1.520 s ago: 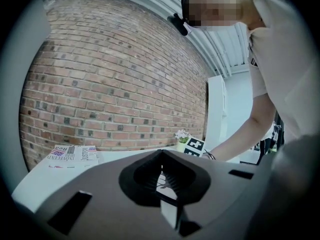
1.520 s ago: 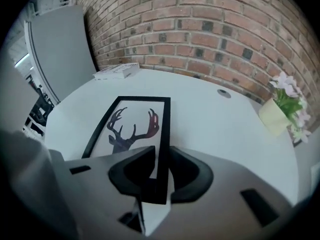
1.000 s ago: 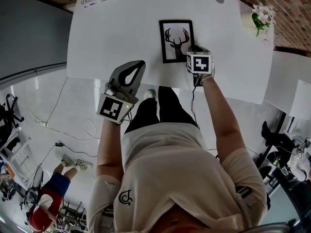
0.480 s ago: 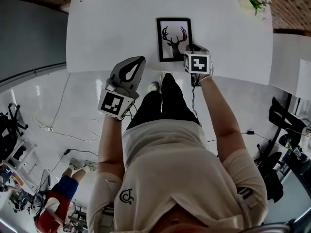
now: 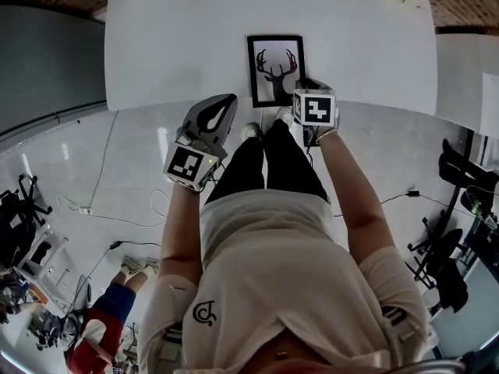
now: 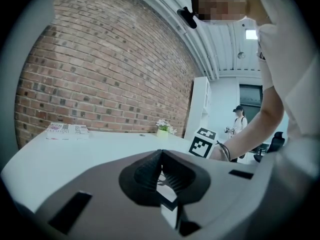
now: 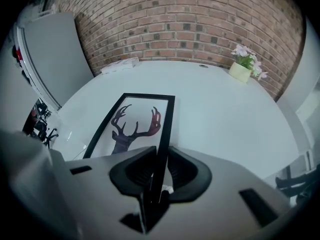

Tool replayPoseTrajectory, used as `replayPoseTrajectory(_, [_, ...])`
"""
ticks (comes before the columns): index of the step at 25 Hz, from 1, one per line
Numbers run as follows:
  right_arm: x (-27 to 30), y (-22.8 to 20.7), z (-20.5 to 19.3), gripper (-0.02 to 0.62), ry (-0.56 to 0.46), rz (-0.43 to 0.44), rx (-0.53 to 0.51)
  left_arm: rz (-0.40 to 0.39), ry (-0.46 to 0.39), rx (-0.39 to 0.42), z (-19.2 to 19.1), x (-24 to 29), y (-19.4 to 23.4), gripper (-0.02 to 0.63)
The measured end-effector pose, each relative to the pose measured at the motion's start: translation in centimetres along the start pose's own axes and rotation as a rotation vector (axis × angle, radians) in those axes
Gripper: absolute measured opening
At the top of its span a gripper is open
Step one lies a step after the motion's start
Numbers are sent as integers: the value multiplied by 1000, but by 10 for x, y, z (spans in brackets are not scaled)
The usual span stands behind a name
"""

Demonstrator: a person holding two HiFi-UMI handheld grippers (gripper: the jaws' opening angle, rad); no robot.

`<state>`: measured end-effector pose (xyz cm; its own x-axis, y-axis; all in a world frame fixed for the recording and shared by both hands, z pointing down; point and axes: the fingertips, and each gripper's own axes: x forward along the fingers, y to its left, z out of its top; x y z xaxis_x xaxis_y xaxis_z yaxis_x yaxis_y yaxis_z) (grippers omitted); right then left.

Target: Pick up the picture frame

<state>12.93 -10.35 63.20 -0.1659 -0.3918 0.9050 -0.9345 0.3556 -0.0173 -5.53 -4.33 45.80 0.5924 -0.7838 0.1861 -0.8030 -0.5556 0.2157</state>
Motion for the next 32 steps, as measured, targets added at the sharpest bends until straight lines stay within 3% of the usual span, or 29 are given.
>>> replayPoseTrajectory(6, [-14,-7,-22,77,4,9,30,29,43,-9,-20,1,-13,12])
replayPoseTrajectory(11, [-26,-15,-41,75,19,35,72,27,75,-52,-40,7,-40,12])
replayPoseTrajectory(20, [-20,-16,-50,75,38,81,106,36,173,-128,-85,21,-50,12])
replayPoseTrajectory(25, [-23,-17,-52,75,36,112,117,50,221,-322,-121,29,-49,29])
replayPoseTrajectory(27, [-23,-17,-52,75,37,123,125,28,230,-410,-133,36,-46,179])
replayPoseTrajectory(30, [-23,-16,-52,75,38,139,130,0,201,-488,-141,44,-41,204])
replayPoseTrajectory(32, [-24,-15,-52,77,30,145,131,-31,183,-582,-146,47,-42,227])
